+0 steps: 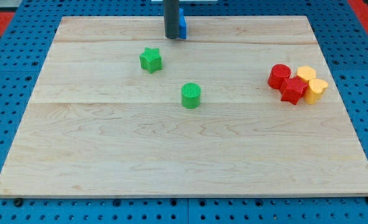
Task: Move the blue triangle to the right side of the blue cube
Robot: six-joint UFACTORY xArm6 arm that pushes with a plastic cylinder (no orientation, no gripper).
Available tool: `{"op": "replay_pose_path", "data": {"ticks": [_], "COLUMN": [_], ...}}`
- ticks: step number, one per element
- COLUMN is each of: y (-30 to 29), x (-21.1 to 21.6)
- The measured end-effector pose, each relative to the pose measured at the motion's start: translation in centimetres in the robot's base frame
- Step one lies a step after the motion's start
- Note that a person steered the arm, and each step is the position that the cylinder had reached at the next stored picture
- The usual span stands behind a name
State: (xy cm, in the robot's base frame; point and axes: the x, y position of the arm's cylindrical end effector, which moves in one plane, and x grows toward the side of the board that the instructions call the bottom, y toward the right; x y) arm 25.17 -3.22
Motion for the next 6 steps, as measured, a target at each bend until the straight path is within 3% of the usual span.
{"op": "replay_pose_path", "data": {"ticks": [6], "y": [1.9], "x": [-0.7]}}
